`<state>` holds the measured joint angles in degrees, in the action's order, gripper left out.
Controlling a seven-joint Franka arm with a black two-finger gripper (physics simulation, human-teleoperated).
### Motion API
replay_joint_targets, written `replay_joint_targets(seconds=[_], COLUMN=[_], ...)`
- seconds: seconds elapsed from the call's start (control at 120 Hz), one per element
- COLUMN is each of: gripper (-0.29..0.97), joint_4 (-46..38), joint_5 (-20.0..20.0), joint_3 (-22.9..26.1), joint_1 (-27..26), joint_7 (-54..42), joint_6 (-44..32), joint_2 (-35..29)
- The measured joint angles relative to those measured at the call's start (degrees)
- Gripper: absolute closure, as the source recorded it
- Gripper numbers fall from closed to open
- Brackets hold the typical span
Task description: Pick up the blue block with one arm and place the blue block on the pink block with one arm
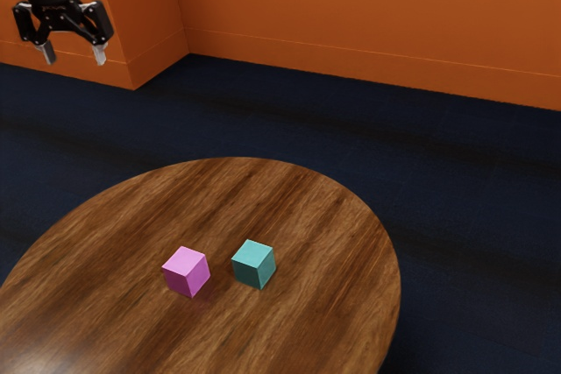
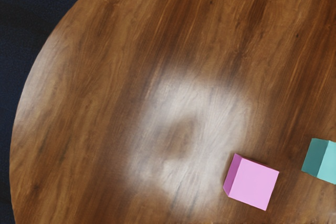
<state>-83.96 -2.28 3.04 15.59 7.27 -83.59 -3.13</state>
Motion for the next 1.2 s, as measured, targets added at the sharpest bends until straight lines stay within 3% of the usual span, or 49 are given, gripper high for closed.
replay_joint_targets(seconds=[0.117,0.2,0.258,0.317,0.617,0.7,0.817,0.875,0.967,1.05,1.142,1.2], gripper=[0.0,0.0,0.0,0.0,0.0,0.0,0.0,0.0,0.0,0.0,0.0,0.0], joint_4=[0.35,12.05,16.0,18.85,20.08,19.58,14.1,7.22,-10.58,-24.63,-29.14,-27.86], joint_5=[0.37,2.99,4.05,4.67,4.19,4.15,2.32,1.53,1.08,3.29,4.54,4.82], joint_3=[-0.37,-1.87,0.57,2.76,4.35,5.21,7.15,8.46,10.69,12.03,14.8,17.01], joint_1=[0.12,1.02,3.94,2.42,1.53,1.56,2.0,2.07,1.56,1.51,1.44,1.5], joint_7=[0.7,1.32,1.72,2.07,3.4,3.82,4.3,4.51,4.81,5.06,5.3,5.51], joint_6=[0.26,3.13,4.9,6.24,9.25,9.39,8.84,6.85,-0.19,-5.93,-9.83,-13.05], joint_2=[-0.07,-0.56,-2.93,-4.64,-5.2,-2.49,-1.66,-3.68,-11.78,-15.52,-13.1,-6.57])
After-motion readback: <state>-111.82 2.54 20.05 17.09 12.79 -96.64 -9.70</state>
